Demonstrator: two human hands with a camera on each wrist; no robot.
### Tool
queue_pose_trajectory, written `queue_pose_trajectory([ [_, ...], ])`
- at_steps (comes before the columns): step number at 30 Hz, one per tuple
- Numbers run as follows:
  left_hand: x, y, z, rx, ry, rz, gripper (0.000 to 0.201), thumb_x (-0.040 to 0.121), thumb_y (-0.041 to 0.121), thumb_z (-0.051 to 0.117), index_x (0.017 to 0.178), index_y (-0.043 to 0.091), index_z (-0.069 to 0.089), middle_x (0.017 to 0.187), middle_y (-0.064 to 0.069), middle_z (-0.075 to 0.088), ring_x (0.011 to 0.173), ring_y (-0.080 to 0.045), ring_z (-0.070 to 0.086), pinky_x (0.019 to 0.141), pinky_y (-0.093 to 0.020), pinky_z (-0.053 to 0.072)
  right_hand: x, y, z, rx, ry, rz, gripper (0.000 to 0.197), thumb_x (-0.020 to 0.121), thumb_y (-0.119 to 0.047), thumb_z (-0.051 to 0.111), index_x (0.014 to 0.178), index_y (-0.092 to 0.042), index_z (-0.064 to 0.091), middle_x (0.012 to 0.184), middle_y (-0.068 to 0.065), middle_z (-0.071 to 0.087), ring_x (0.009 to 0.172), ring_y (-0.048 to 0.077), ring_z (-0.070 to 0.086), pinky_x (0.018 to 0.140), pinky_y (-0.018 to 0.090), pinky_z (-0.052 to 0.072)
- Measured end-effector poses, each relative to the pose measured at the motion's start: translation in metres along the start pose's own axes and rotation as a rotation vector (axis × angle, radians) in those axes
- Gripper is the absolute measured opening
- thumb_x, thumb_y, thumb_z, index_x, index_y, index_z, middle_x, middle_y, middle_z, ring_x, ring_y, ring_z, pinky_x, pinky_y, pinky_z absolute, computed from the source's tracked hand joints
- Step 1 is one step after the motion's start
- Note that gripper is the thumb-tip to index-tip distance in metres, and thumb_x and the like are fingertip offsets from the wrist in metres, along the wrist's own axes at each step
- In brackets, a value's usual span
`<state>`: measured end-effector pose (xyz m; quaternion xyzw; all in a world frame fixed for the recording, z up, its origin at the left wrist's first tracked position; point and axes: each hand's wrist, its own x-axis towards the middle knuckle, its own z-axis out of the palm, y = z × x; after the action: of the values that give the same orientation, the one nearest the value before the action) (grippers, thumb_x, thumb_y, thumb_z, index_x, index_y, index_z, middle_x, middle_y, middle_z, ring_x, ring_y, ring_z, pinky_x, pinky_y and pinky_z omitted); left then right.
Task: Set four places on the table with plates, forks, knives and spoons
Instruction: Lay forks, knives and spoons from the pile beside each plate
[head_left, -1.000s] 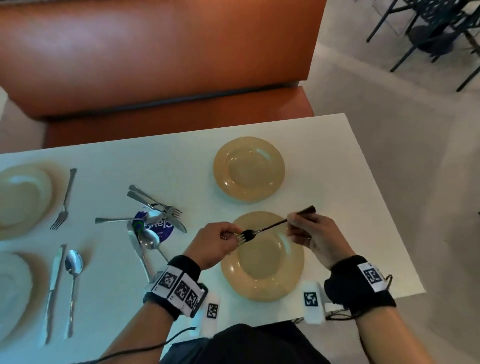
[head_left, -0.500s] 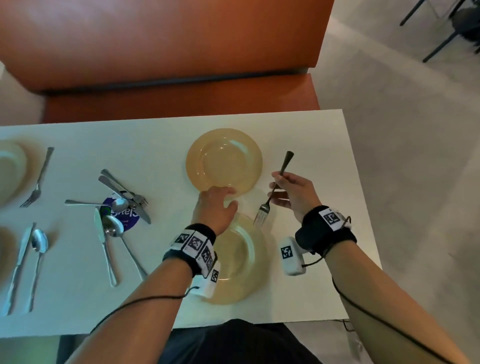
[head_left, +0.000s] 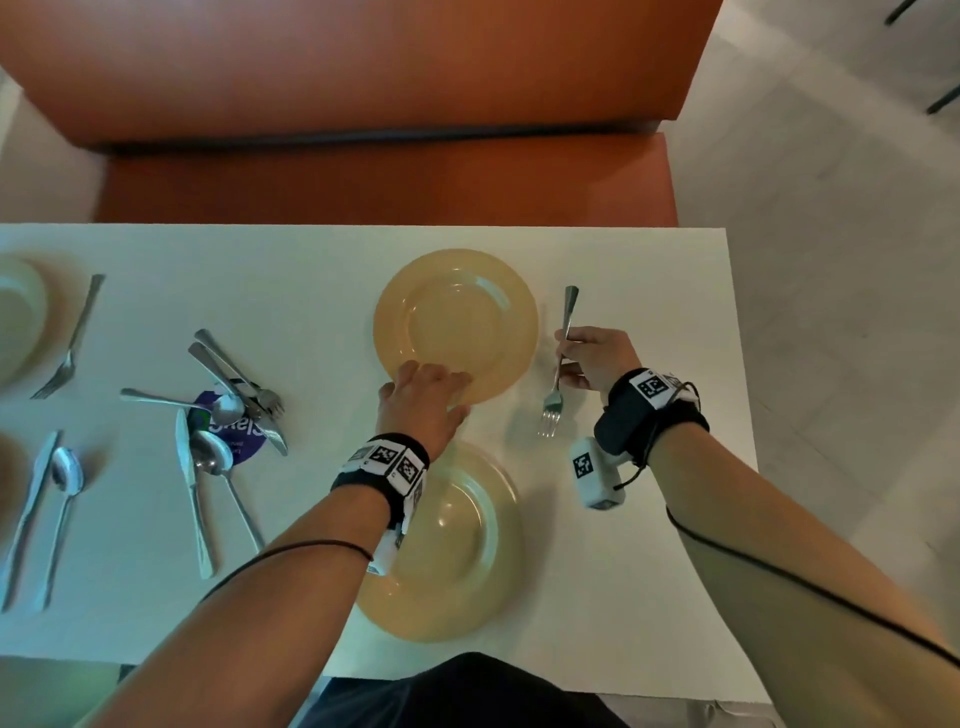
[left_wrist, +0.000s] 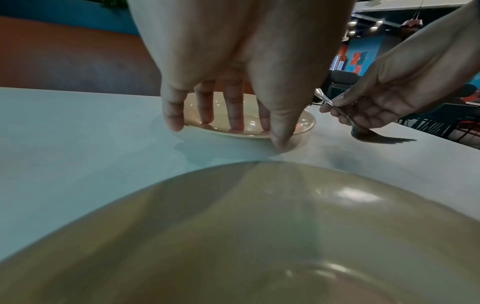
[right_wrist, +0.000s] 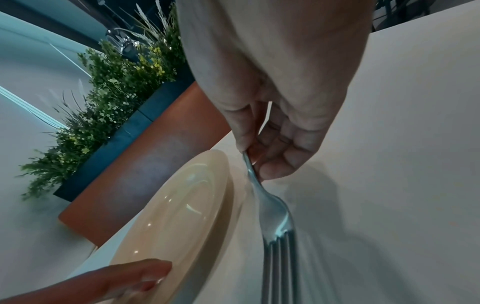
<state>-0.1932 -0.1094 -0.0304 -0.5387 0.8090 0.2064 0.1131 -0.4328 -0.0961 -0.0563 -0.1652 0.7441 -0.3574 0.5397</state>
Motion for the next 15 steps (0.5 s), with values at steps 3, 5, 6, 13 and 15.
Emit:
queue_pose_trajectory([
  [3, 0.013, -0.003, -0.002, -0.012, 0.017, 0.012, 0.044, 0.093, 0.044, 0.054, 0.136, 0.038, 0.049, 0.143, 0.004, 0.048, 0.136, -0.025, 0.03, 0.106, -0.048, 0.034, 0.019, -0.006, 0.001, -0.05, 0.055, 0.005, 0.013, 0.09, -0.006, 0.065, 0.086, -0.015, 0.073, 0.079, 0.011, 0.068, 0.058, 0.023, 0.061, 0.061, 0.031, 0.055],
  [5, 0.021, -0.002, -0.002, -0.015, 0.026, 0.02, 0.044, 0.093, 0.045, 0.054, 0.136, 0.038, 0.049, 0.143, 0.005, 0.047, 0.137, -0.025, 0.029, 0.107, -0.048, 0.033, 0.03, -0.009, 0.001, -0.078, 0.102, 0.015, 0.011, 0.088, -0.011, 0.07, 0.08, -0.017, 0.073, 0.076, 0.012, 0.069, 0.055, 0.023, 0.061, 0.06, 0.03, 0.055],
  [6, 0.025, -0.001, -0.003, -0.014, 0.031, 0.026, 0.044, 0.093, 0.045, 0.054, 0.136, 0.038, 0.049, 0.144, 0.005, 0.047, 0.138, -0.025, 0.029, 0.107, -0.048, 0.033, 0.034, -0.012, 0.0, -0.096, 0.124, 0.022, 0.008, 0.088, -0.013, 0.071, 0.082, -0.016, 0.075, 0.074, 0.011, 0.07, 0.053, 0.022, 0.061, 0.058, 0.029, 0.055],
  [13, 0.043, 0.008, -0.002, -0.007, 0.043, 0.045, 0.043, 0.091, 0.047, 0.054, 0.133, 0.039, 0.051, 0.142, 0.006, 0.048, 0.137, -0.026, 0.029, 0.107, -0.05, 0.031, 0.055, -0.026, -0.005, -0.278, 0.197, 0.008, 0.015, 0.084, -0.017, 0.072, 0.07, -0.021, 0.076, 0.07, 0.006, 0.073, 0.053, 0.019, 0.068, 0.063, 0.029, 0.062],
  [15, 0.045, 0.009, -0.001, -0.004, 0.058, 0.045, 0.043, 0.091, 0.048, 0.054, 0.132, 0.039, 0.053, 0.14, 0.006, 0.05, 0.137, -0.026, 0.03, 0.108, -0.05, 0.03, 0.061, -0.03, -0.004, -0.32, 0.232, 0.003, 0.023, 0.082, -0.016, 0.07, 0.061, -0.023, 0.073, 0.073, 0.009, 0.075, 0.066, 0.028, 0.073, 0.068, 0.036, 0.063],
])
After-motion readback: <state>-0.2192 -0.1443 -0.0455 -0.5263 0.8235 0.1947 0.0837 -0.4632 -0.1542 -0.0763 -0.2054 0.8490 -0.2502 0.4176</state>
